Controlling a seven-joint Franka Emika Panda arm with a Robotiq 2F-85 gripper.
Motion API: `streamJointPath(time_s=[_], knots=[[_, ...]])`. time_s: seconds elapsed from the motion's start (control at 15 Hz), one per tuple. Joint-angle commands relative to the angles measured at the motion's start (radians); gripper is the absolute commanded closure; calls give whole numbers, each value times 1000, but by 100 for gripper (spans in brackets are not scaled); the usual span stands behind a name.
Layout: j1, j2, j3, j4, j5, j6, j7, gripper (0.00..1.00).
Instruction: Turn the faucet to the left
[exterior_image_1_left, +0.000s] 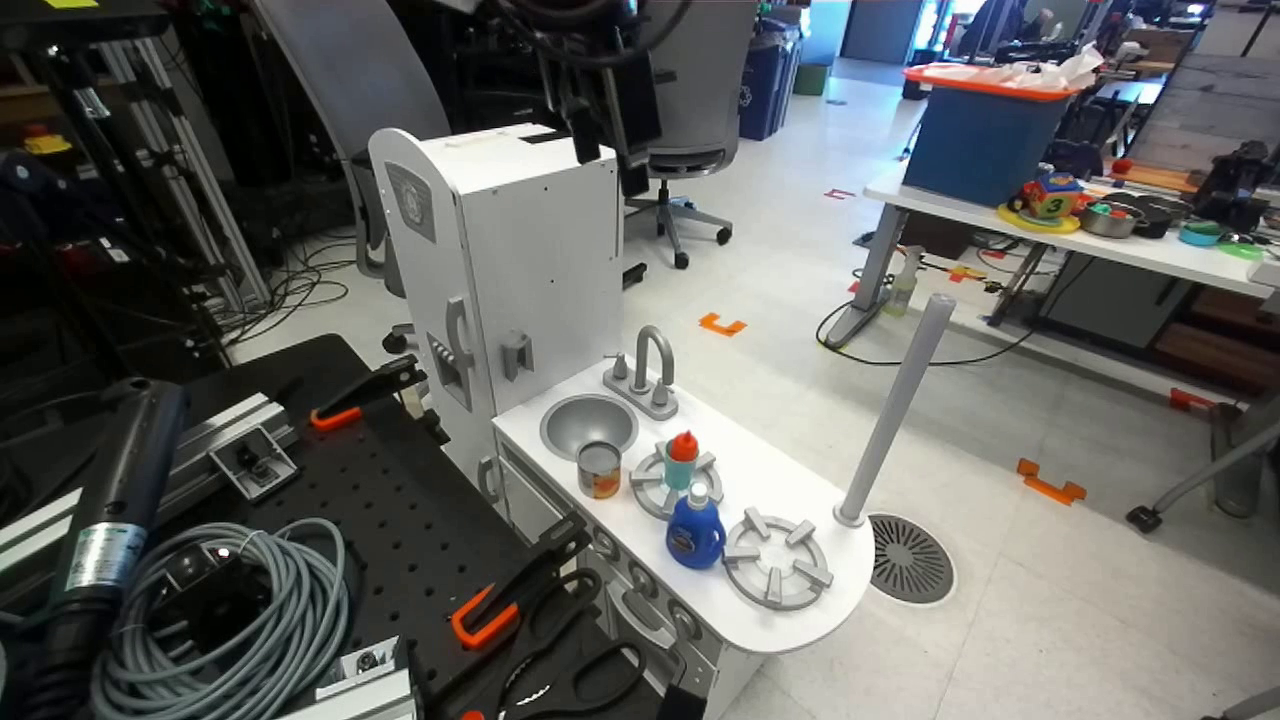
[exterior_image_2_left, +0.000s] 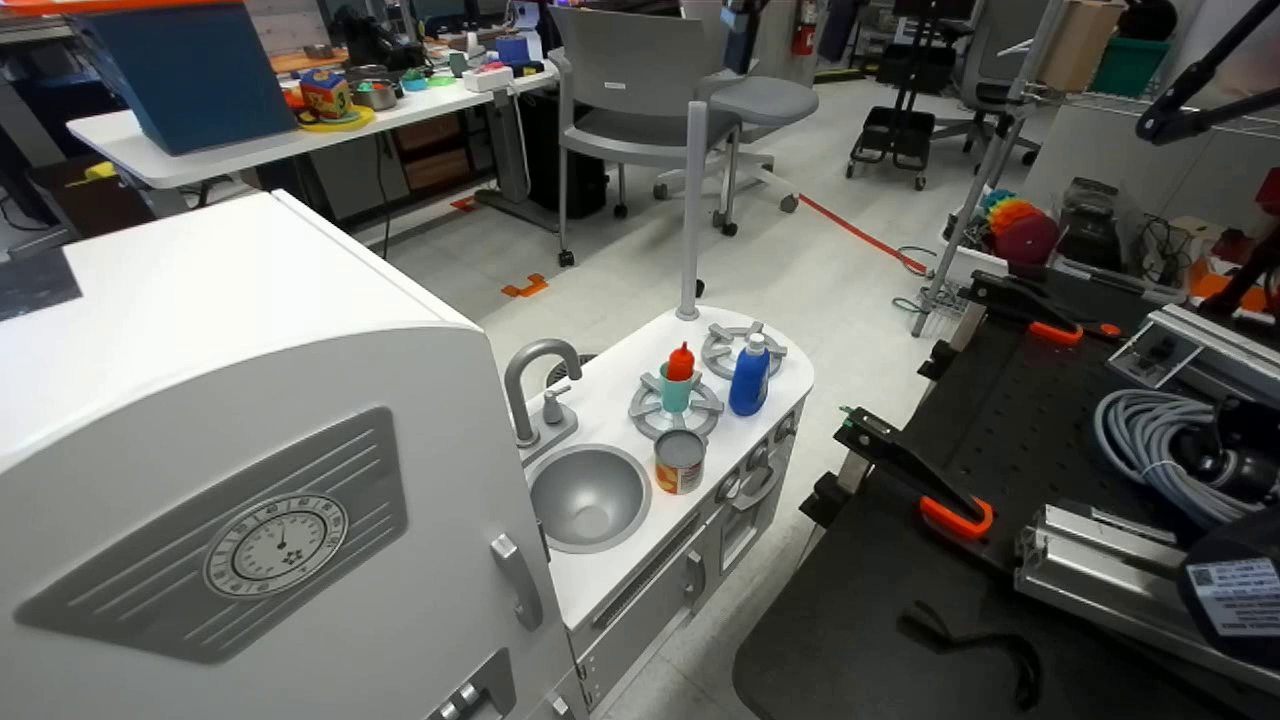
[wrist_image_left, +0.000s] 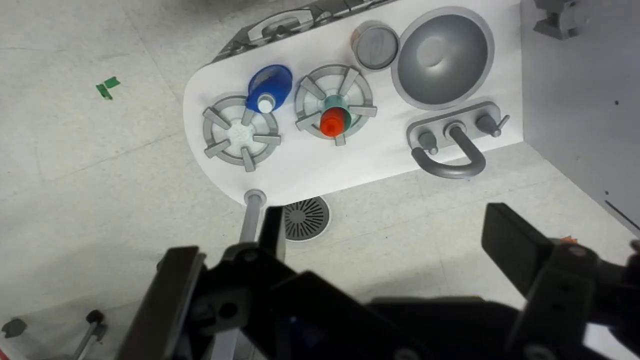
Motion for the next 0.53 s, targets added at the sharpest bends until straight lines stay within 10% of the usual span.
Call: streamJointPath(time_s=[0.0, 0.47], knots=[[40, 259, -68, 199, -54, 92, 69, 0], [161, 681, -184, 618, 52, 37, 19, 0]])
